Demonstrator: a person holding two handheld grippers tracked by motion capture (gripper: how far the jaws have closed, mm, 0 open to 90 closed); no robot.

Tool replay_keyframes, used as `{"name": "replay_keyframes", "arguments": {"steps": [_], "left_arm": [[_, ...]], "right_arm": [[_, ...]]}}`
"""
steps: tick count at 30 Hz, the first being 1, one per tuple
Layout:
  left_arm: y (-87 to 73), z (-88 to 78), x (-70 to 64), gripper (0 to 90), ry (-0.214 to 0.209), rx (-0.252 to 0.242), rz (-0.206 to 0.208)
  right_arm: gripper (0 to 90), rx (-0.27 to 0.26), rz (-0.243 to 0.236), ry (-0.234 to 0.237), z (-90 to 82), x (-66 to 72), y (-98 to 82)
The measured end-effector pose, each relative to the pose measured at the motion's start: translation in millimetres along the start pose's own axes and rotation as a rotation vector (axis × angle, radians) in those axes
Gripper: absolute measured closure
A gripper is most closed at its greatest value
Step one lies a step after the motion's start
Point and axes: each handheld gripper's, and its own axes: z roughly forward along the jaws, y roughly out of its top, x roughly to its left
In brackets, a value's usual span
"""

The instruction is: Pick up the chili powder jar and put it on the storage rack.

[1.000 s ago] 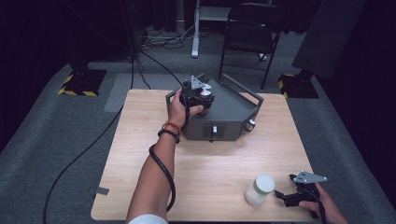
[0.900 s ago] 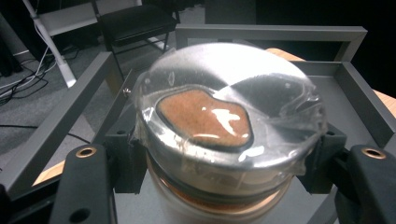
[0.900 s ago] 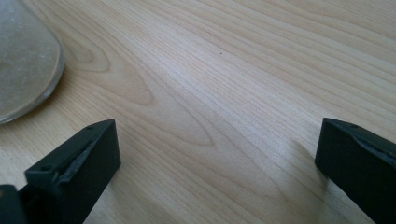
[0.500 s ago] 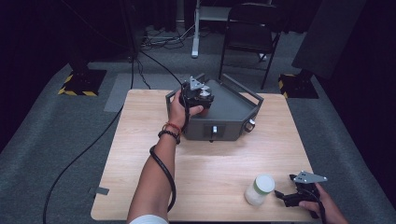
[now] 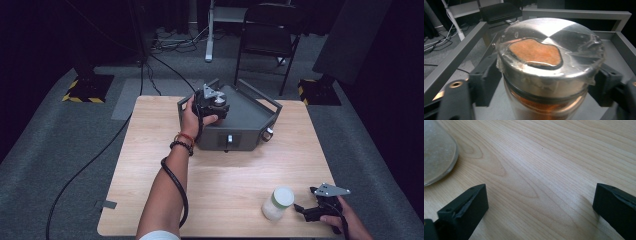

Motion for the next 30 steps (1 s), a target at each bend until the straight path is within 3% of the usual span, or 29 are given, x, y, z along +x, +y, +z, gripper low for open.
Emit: {"name": "replay_keyframes", "arguments": {"steps": [7,15,20,30], "left_arm": [[-3.7,-0.2,-2.3,2.6,0.011,-0.022,-0.018],[-3.9,-8.9,-4.8,0.8,0.008,-0.036,0.001],[-3.4,-15.1,-11.4,0.7,0.032,-0.023,0.035],[-17.3,-25.3,-13.2,0.7,0.015,-0.029,0.058]], "right_arm": [[0.0,0.000,0.000,0.000,0.0,0.0,0.0],[0.0,0.000,0.000,0.000,0.0,0.0,0.0],[0.0,0.000,0.000,0.000,0.0,0.0,0.0],[0.0,0.000,0.000,0.000,0.0,0.0,0.0]]}}
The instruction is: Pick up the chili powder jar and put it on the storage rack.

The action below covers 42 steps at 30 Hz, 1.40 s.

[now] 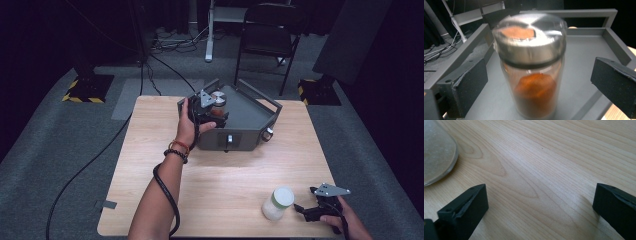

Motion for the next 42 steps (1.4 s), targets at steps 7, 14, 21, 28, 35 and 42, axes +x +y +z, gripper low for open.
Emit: {"name": "replay_keyframes", "arguments": {"steps": [7,14,21,28,35,42], "left_arm": [[-13.6,-10.6,-3.8,0.7,-0.023,-0.001,0.043],[-25.5,-20.5,-8.0,0.7,-0.057,-0.007,0.065],[-34.9,-29.3,-14.6,0.7,-0.066,-0.007,0.089],[-44.3,-36.4,-19.0,0.7,-0.076,0.006,0.110],[-54.9,-43.8,-21.6,0.7,-0.096,0.024,0.143],[-68.5,-52.1,-25.9,0.7,-0.110,0.050,0.170]], "right_arm": [[0.0,0.000,0.000,0.000,0.0,0.0,0.0],[0.0,0.000,0.001,0.000,0.0,0.0,0.0],[0.0,0.000,0.001,0.000,0.0,0.1,0.1],[0.0,0.000,0.001,0.000,0.0,0.1,0.0],[0.0,0.000,0.001,0.000,0.0,0.0,0.0],[0.0,0.000,0.001,0.000,0.0,0.0,0.1]]}}
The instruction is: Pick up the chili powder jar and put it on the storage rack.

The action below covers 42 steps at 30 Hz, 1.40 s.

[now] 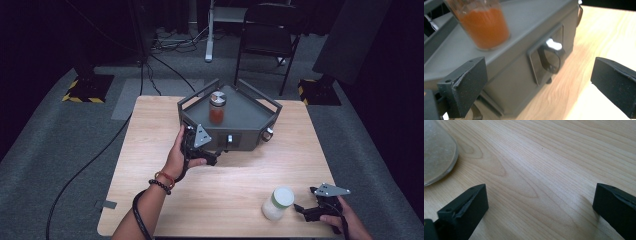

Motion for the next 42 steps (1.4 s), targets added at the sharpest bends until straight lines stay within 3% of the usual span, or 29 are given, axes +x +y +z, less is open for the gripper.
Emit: {"name": "replay_keyframes", "arguments": {"steps": [11,18,27,33,42], "left_arm": [[-10.9,-10.4,-5.2,0.7,-0.028,0.023,0.025],[-19.2,-15.9,-11.5,0.7,-0.021,0.029,0.024],[-28.2,-16.2,-16.6,0.8,-0.048,0.102,0.050],[-33.4,-17.4,-15.7,1.3,-0.078,0.137,0.039],[-42.7,-17.6,-18.7,1.3,-0.098,0.207,0.055]], "right_arm": [[0.0,0.000,0.000,0.000,0.0,0.0,0.0],[0.0,0.000,0.000,0.000,0.0,0.0,0.0],[0.0,0.000,0.000,0.000,0.0,0.1,0.0],[0.0,0.000,0.001,-0.001,0.0,0.3,0.0],[0.0,0.000,0.002,-0.002,-0.1,0.6,-0.1]]}}
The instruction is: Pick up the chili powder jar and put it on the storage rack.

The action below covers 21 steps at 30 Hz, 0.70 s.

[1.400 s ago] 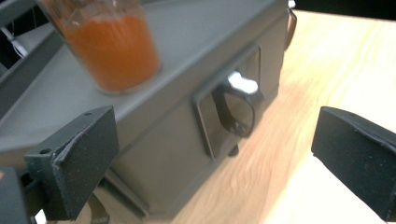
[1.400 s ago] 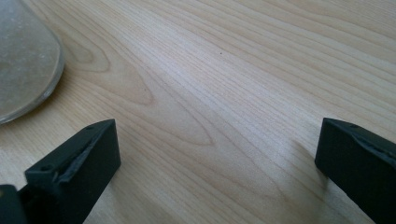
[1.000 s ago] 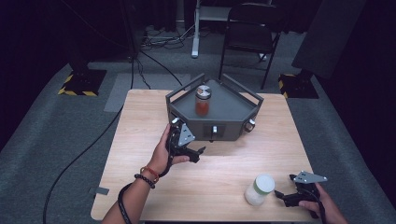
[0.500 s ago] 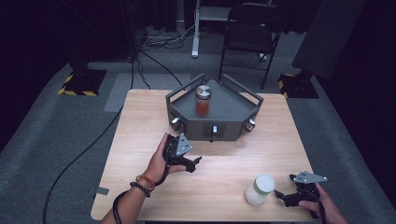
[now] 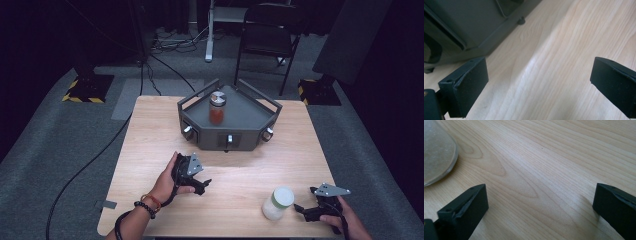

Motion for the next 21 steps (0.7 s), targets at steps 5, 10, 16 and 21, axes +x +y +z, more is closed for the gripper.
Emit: {"name": "replay_keyframes", "arguments": {"steps": [5,10,16,21], "left_arm": [[-5.8,0.3,-1.3,1.5,-0.006,0.039,0.004],[-11.4,-4.8,0.9,1.5,-0.020,0.046,0.004],[-17.3,-10.5,3.9,1.6,-0.034,0.064,0.005],[-23.9,-16.4,8.0,1.8,-0.040,0.084,0.002]], "right_arm": [[0.0,0.000,0.002,-0.002,-0.1,0.5,-0.1],[0.0,0.000,0.002,-0.002,-0.1,0.5,-0.1],[0.0,0.000,0.001,-0.002,-0.1,0.5,-0.1],[0.0,0.000,0.002,-0.002,-0.1,0.5,-0.1]]}}
